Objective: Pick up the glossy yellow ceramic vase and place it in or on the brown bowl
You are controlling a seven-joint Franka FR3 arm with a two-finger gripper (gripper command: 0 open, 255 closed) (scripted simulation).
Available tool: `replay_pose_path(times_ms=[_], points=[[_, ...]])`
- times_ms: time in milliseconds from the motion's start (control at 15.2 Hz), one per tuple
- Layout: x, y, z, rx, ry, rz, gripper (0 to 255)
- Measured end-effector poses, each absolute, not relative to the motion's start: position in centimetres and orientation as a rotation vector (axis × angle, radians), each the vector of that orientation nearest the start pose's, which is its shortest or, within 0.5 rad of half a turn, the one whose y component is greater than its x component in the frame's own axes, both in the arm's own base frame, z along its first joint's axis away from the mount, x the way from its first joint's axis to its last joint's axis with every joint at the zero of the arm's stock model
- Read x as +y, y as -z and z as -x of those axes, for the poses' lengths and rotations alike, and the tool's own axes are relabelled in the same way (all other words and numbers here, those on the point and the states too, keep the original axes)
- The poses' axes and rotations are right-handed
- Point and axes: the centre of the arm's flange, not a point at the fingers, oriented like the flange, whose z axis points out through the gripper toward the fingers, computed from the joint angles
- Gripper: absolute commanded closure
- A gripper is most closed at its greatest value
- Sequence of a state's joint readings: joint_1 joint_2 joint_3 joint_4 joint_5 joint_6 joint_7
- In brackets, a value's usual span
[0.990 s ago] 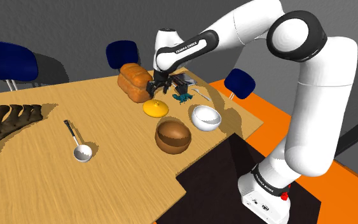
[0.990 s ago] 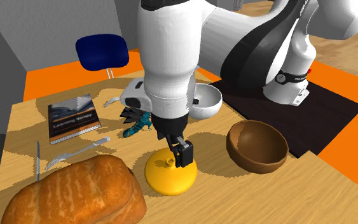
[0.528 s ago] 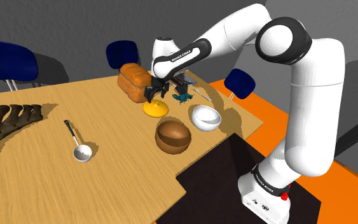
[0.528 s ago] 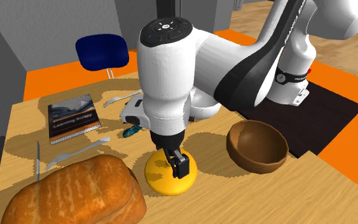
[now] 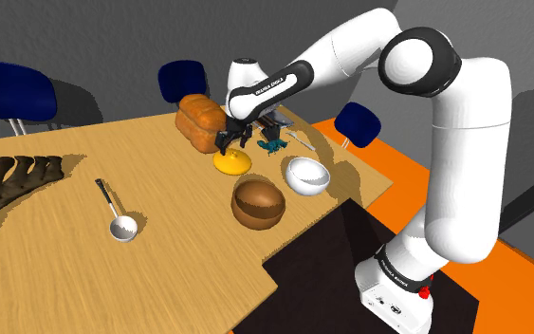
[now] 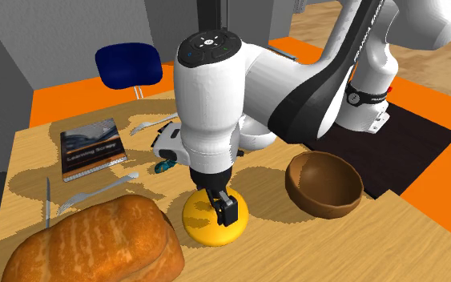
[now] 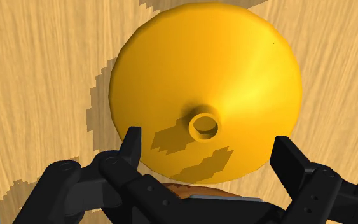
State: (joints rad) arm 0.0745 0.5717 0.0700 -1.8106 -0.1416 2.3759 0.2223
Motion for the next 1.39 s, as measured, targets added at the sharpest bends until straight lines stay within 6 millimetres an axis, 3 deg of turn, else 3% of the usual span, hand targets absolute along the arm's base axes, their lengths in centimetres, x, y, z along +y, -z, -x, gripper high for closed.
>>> replay_pose_path(times_ms=[726,1386], points=[[8.9,-22.8,-64.6,-0.022,0.012,3.201,255],[9.0,-27.8,-64.5,-0.021,0.012,3.201,255]])
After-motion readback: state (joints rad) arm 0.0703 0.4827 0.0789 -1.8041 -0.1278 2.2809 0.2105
